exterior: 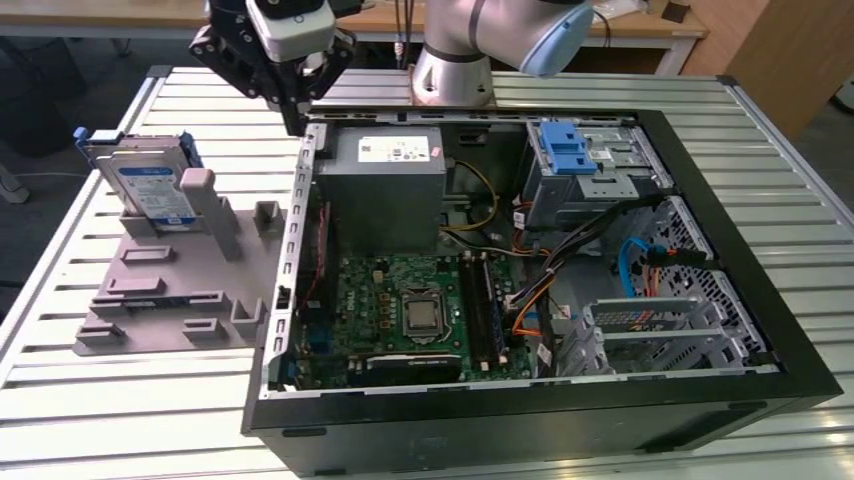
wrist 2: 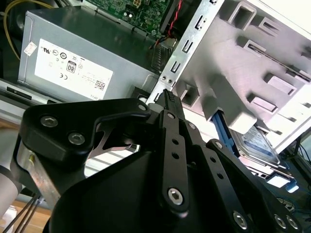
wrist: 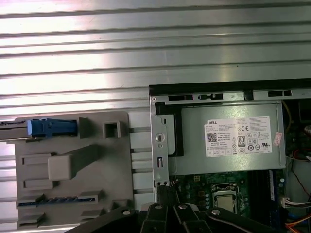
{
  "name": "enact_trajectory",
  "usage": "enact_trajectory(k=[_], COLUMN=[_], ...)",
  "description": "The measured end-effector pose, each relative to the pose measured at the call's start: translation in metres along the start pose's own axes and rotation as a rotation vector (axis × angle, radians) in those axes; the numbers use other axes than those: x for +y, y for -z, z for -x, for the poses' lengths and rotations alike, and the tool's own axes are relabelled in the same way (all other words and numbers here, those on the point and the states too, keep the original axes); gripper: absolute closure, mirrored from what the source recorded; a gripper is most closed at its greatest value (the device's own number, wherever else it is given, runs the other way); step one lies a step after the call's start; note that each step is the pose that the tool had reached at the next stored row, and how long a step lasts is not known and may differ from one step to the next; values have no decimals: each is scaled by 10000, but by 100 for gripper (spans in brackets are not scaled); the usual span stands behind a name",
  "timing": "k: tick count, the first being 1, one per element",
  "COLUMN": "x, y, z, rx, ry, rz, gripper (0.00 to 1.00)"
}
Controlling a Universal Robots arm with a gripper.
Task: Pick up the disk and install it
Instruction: 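Reach for the disk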
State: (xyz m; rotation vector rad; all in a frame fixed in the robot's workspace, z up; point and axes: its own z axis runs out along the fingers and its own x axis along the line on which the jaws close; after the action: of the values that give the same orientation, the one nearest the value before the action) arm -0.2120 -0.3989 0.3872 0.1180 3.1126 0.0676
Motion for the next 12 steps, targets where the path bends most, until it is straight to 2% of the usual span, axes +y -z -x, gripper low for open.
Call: enact_trajectory(k=[12], x=[-4], y=[-4], z=[-52], rx=[-1], ry=[1], rz=[0], gripper=[89])
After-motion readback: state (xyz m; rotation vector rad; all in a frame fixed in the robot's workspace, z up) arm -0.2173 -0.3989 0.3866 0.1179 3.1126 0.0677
